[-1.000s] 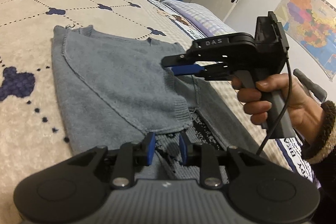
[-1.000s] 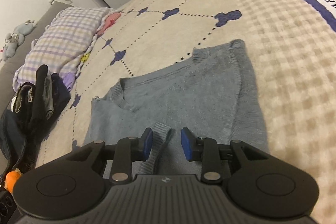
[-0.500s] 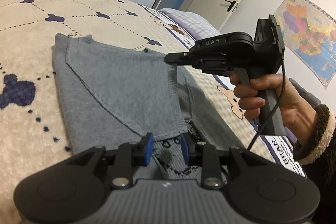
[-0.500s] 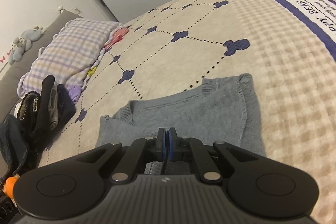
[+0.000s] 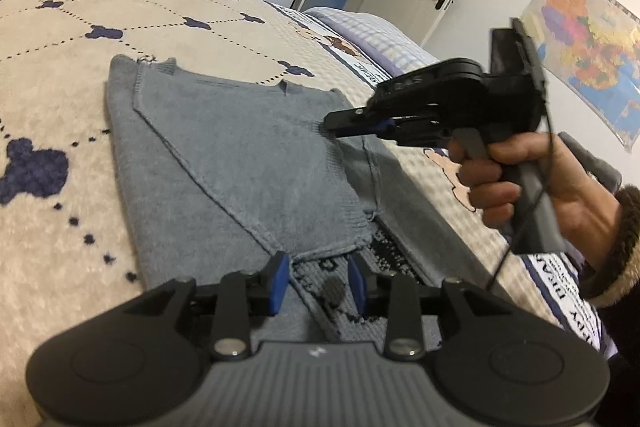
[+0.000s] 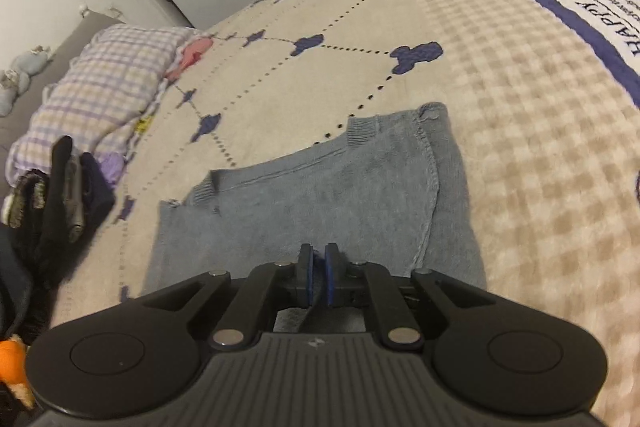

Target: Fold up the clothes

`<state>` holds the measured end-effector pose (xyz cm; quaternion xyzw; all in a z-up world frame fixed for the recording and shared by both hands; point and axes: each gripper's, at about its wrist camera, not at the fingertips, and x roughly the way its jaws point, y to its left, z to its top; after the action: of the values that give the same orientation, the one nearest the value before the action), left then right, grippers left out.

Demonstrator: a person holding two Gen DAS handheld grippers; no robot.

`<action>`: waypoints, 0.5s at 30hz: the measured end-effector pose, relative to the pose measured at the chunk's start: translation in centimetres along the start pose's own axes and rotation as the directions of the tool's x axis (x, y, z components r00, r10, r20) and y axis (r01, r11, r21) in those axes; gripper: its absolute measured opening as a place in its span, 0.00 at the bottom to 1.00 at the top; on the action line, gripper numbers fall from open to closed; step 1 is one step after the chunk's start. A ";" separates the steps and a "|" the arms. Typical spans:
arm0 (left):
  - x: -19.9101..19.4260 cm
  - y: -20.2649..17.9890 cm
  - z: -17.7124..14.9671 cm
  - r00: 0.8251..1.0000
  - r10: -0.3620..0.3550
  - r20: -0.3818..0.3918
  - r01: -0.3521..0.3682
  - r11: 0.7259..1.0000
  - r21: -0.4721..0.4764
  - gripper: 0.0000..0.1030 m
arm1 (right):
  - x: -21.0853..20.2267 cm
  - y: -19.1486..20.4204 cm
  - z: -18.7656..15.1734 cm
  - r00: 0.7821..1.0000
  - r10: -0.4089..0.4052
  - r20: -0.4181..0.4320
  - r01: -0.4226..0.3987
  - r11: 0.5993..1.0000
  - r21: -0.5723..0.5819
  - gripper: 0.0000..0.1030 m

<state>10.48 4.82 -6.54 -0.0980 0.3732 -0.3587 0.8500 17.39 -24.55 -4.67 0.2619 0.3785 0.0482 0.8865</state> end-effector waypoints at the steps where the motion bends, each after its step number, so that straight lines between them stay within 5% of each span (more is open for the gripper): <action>1: -0.1 0.0 0.1 1.000 -0.001 0.000 0.001 1.000 -0.006 0.33 | -0.5 0.0 -0.2 1.000 0.006 -0.004 -0.006 1.000 0.005 0.15; 3: -0.5 -0.3 0.3 1.000 -0.002 0.004 0.002 1.000 0.000 0.33 | -1.4 0.1 -0.8 1.000 0.017 -0.016 -0.017 1.000 0.012 0.24; 15: -1.1 -1.8 0.1 1.000 0.012 0.000 -0.012 1.000 0.024 0.34 | -7.3 2.4 -6.7 0.993 0.041 -0.113 -0.040 0.999 0.010 0.24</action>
<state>9.10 4.26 -5.10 -0.0855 0.3698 -0.3579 0.8531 7.84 -21.67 -2.57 0.2699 0.4228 0.0793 0.8615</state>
